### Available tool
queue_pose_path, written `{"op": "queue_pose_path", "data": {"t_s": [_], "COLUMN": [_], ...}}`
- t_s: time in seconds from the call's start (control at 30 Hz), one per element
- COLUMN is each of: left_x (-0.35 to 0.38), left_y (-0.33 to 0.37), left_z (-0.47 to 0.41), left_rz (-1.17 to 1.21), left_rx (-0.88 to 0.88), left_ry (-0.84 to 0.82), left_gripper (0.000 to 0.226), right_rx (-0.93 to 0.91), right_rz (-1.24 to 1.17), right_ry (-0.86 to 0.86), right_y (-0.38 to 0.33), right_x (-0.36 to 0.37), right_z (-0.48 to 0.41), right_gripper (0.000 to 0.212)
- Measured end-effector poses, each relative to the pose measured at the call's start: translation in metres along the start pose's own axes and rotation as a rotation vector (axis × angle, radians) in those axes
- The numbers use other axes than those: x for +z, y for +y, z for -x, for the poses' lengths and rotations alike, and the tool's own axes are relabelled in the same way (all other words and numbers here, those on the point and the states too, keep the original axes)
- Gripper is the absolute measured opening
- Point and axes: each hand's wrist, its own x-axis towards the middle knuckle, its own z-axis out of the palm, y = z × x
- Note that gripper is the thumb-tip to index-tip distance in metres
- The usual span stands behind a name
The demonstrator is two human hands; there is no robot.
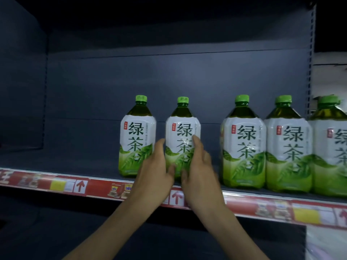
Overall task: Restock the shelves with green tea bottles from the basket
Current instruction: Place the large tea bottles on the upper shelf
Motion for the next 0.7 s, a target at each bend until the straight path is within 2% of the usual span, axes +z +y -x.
{"op": "queue_pose_path", "data": {"t_s": [0.23, 0.43, 0.7], "left_x": [0.003, 0.008, 0.023], "left_y": [-0.006, 0.010, 0.019], "left_z": [0.003, 0.005, 0.008], "left_rz": [0.178, 0.203, 0.180], "left_rx": [-0.060, -0.043, -0.060], "left_ry": [-0.060, -0.122, -0.135], "left_gripper": [0.070, 0.067, 0.068], "right_rx": [-0.006, -0.020, -0.015], "right_rz": [0.172, 0.331, 0.338], "right_ry": [0.019, 0.116, 0.117], "right_y": [-0.003, 0.001, 0.012], "right_x": [-0.006, -0.024, -0.033], "right_z": [0.015, 0.028, 0.032], "right_gripper": [0.097, 0.103, 0.089]}}
